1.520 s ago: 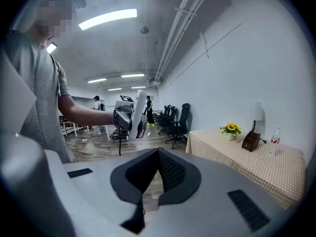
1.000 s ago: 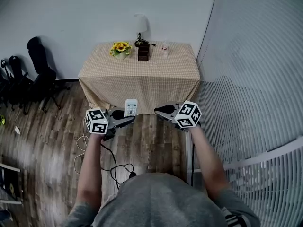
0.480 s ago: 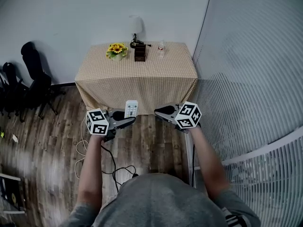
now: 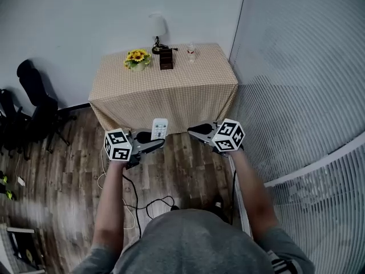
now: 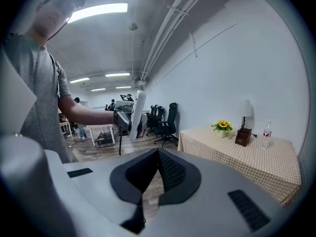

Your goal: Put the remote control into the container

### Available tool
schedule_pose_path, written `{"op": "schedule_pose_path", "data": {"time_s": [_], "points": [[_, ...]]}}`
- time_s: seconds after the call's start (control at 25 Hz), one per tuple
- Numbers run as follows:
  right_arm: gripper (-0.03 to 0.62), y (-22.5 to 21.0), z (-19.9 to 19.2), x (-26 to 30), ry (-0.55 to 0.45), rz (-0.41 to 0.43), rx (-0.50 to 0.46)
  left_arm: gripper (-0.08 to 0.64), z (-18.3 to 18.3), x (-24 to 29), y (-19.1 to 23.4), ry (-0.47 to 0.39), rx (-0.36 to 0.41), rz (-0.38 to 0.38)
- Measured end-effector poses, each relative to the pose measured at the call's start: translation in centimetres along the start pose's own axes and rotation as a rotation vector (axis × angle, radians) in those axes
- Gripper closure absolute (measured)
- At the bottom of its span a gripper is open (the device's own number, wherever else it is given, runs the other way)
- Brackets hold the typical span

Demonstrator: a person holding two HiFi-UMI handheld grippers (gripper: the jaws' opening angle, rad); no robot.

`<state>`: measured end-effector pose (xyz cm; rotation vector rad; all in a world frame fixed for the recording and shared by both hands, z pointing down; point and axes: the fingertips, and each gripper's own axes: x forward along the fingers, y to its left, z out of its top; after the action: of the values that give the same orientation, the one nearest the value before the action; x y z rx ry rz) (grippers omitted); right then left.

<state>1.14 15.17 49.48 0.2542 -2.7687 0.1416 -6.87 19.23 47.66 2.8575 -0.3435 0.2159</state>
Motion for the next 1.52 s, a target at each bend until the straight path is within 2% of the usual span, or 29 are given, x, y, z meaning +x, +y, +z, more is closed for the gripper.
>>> {"op": "schedule_pose_path", "data": {"time_s": [0.28,0.56,1.2,1.28,1.4,1.52], "points": [[0.574,0.7,-0.4,1.4,0.015,-0.038,0.027,0.469,-0.9,-2.0,0.4,0.004,-0.008,-0.038],[0.574,-0.1,-0.9,1.8,0.022,-0.049,0.023,0.469,-1.5,-2.0,1.0,0.005,-0.008,-0.045],[0.574,-2.5,-0.5,2.2,0.007,0.003,-0.03,0.469,-1.4,-1.6,2.2,0.013,-0.004,0.022],[0.574,-5.1,-0.5,2.1,0.009,0.027,-0.026,0.469,-0.6,-0.6,4.5,0.014,-0.016,0.042],[0.574,-11.7,-1.2,1.6,0.016,0.078,0.0,0.469,1.0,2.8,9.8,0.018,-0.056,0.075],[0.574,-15.6,-1.3,1.1,0.018,0.12,0.002,0.469,2.2,5.2,12.6,0.019,-0.074,0.104]]}}
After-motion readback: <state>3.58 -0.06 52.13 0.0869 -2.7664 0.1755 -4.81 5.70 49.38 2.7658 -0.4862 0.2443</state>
